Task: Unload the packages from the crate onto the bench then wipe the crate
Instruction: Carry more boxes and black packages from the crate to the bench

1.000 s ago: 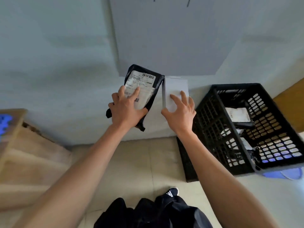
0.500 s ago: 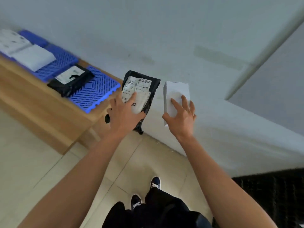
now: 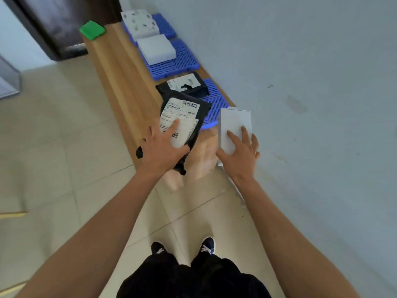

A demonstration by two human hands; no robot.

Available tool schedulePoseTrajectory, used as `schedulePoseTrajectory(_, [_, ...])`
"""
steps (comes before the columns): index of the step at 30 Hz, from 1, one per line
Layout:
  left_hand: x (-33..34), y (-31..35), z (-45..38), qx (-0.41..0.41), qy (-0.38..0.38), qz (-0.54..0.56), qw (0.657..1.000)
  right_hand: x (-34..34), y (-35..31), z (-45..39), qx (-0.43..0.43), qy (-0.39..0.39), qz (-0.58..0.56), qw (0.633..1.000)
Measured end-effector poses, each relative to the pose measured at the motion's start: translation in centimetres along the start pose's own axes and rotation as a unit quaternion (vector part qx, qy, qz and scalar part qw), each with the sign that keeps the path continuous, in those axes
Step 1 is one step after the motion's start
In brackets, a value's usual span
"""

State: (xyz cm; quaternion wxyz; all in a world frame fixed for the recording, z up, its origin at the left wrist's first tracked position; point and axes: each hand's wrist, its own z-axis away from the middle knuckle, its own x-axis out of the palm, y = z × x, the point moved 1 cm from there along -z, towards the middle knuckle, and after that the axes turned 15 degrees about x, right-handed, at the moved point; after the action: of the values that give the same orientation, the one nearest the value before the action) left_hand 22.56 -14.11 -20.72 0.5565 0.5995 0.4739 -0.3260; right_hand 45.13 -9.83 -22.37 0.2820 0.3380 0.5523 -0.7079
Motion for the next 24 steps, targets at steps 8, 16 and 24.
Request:
schedulePoseTrajectory(8, [-4.3, -12.7, 1.8, -0.113, 0.036, -0.054, 0.991, 9.6, -11.9, 0.6, -0.102, -0.071, 0.014, 0.992])
schedulePoseTrajectory(16, [-10.0, -28.3, 1.7, -0.164, 0.06, -0.042, 0.984, 20.2, -26.2, 3.6, -0.155, -0.094, 0.036, 0.983])
schedulePoseTrajectory(24, [-13.4, -37.8, -0.6, -0.165, 0.069, -0.028, 0.984, 25.8, -34.6, 4.8, -0.147, -0.094, 0.038, 0.984])
